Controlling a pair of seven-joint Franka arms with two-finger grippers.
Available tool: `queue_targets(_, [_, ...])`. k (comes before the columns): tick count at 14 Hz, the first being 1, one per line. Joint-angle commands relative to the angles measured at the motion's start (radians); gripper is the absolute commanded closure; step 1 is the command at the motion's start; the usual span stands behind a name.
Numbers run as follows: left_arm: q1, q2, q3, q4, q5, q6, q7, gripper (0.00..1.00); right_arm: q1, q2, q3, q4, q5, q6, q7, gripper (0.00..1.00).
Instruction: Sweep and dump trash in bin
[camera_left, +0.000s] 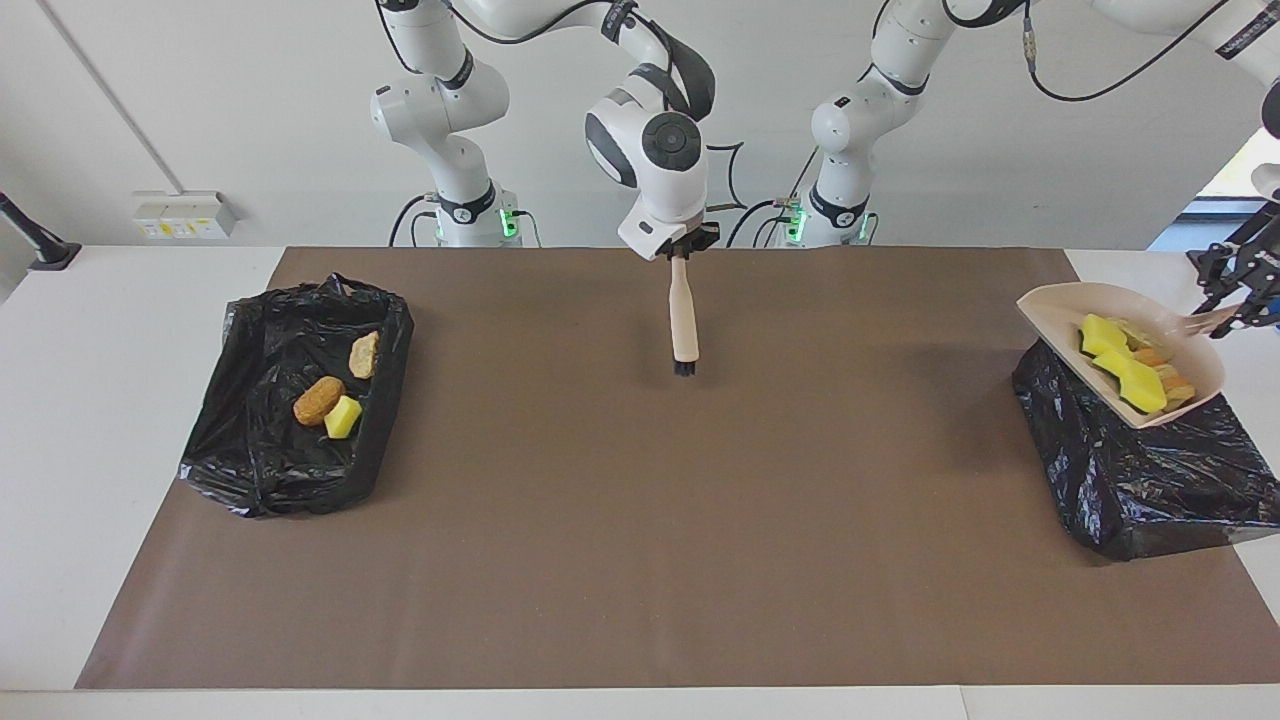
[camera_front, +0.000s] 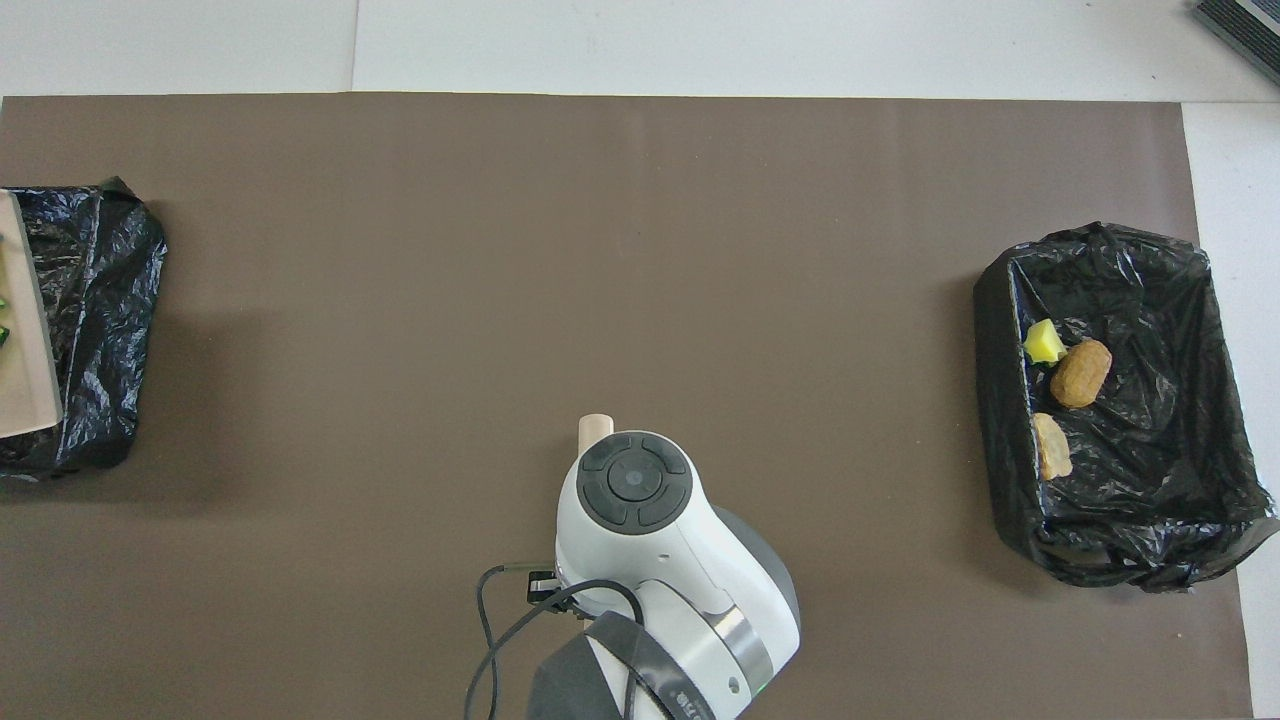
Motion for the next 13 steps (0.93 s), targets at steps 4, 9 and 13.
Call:
queue_targets(4, [0.05,0.048,0.0,0.096,0.142,0.082,0.106,1.0,0.054,0.007,0.0,-0.073,0.026,0.078,0.032,1.0])
queue_targets(9, [-0.022,0.099,-0.011,0.09,0.447,0.288,0.122,1.0,0.078,-0.001,0.0,-0.111,0.026,0.146,0.02,1.0])
queue_targets(13, [-0.109,0.091,-0.009,0.054,0.732,0.347,-0.021,1.0,0.081,0.008,0.0,-0.123,0.026,0.182,0.03,1.0])
